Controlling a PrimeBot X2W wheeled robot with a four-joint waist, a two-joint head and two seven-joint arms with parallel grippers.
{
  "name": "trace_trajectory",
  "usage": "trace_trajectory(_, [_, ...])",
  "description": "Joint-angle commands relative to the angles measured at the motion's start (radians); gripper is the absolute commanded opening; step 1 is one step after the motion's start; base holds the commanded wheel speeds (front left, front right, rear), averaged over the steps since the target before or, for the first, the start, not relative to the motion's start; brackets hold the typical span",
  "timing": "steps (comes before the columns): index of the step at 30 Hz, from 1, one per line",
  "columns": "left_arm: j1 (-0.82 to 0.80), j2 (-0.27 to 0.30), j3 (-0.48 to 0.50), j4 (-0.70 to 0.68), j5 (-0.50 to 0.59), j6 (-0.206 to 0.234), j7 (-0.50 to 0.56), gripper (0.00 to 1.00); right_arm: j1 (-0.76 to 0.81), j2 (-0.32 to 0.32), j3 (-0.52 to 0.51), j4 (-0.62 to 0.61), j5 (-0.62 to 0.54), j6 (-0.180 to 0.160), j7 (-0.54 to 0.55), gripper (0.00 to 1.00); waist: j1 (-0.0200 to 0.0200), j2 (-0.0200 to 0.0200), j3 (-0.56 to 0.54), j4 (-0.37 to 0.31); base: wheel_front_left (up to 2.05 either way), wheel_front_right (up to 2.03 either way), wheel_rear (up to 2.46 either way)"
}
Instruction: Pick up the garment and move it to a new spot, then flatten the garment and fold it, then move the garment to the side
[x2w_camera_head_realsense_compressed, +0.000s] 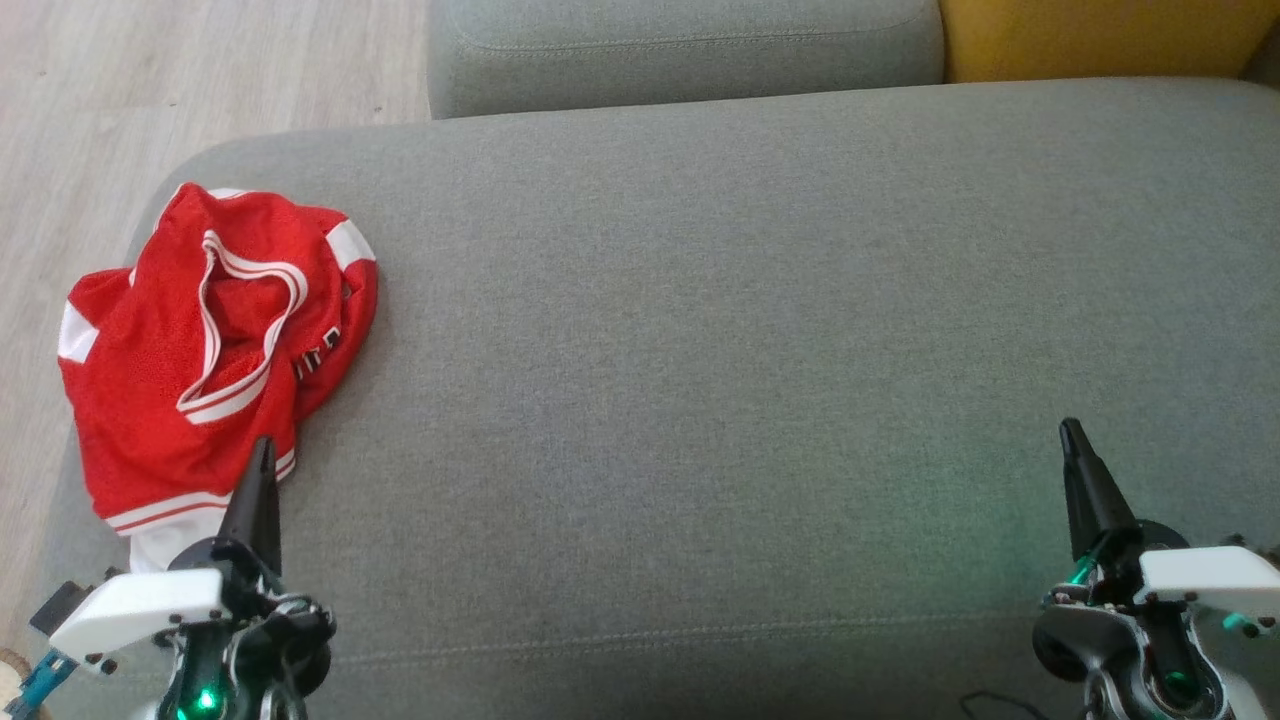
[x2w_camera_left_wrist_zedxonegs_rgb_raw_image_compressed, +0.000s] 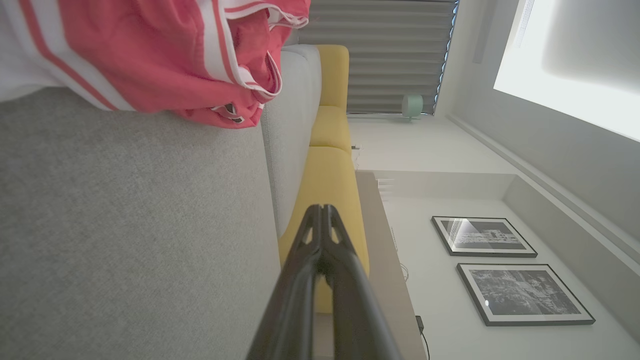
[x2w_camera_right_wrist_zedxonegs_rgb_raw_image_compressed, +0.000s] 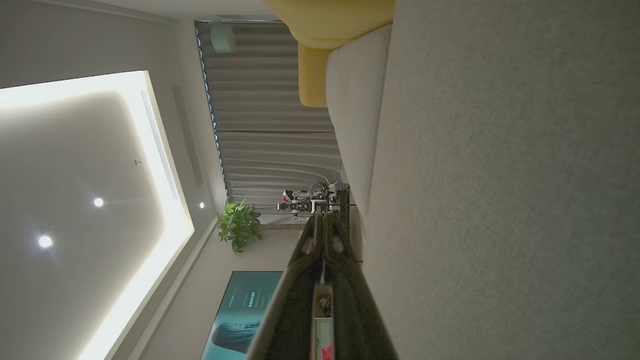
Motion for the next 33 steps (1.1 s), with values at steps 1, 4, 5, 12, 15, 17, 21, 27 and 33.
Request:
trace_trajectory(1, [-0.056, 0.009, 0.035, -0.030, 0.012, -0.007, 0.008, 0.00, -0.054, -0.007, 0.018, -0.034, -0.010, 0.000, 0.006, 0.00, 0.0000, 0.0000, 0.000, 0.000, 0.00, 0.00, 0.00])
trace_trajectory(4, [-0.056, 0.009, 0.035, -0.030, 0.012, -0.007, 0.008, 0.00, -0.054, -0.007, 0.018, -0.034, -0.010, 0.000, 0.006, 0.00, 0.0000, 0.0000, 0.000, 0.000, 0.00, 0.00, 0.00])
trace_trajectory(5, [-0.056, 0.009, 0.035, -0.030, 0.012, -0.007, 0.008, 0.00, -0.054, -0.007, 0.018, -0.034, -0.010, 0.000, 0.006, 0.00, 0.0000, 0.0000, 0.000, 0.000, 0.00, 0.00, 0.00])
trace_trajectory(12, [-0.056, 0.009, 0.035, -0.030, 0.012, -0.007, 0.008, 0.00, -0.054, -0.007, 0.018, -0.034, -0.010, 0.000, 0.006, 0.00, 0.0000, 0.0000, 0.000, 0.000, 0.00, 0.00, 0.00])
trace_trajectory(15, [0.002, -0.001, -0.001, 0.011, -0.001, 0.001, -0.001, 1.00, 0.002, 0.001, 0.002, 0.010, 0.001, 0.000, 0.000, 1.00, 0.0000, 0.0000, 0.000, 0.000, 0.00, 0.00, 0.00])
trace_trajectory(17, [0.024, -0.006, -0.003, 0.043, -0.001, 0.001, -0.001, 1.00, 0.019, 0.006, 0.005, 0.044, 0.001, 0.000, 0.000, 1.00, 0.0000, 0.0000, 0.000, 0.000, 0.00, 0.00, 0.00])
trace_trajectory(21, [0.032, -0.008, -0.013, 0.048, 0.002, 0.001, -0.011, 1.00, 0.026, 0.007, 0.020, 0.049, 0.009, 0.000, -0.009, 1.00, 0.0000, 0.0000, 0.000, -0.001, 0.00, 0.00, 0.00])
trace_trajectory(27, [0.032, -0.008, -0.024, 0.035, 0.006, 0.000, -0.026, 1.00, 0.022, 0.006, 0.039, 0.043, 0.022, 0.000, -0.024, 1.00, 0.0000, 0.0000, 0.000, -0.001, 0.00, 0.00, 0.00])
trace_trajectory(33, [0.033, -0.007, -0.032, 0.016, 0.051, 0.000, -0.043, 1.00, 0.013, 0.005, 0.066, 0.041, -0.008, 0.000, -0.043, 1.00, 0.0000, 0.0000, 0.000, -0.002, 0.00, 0.00, 0.00])
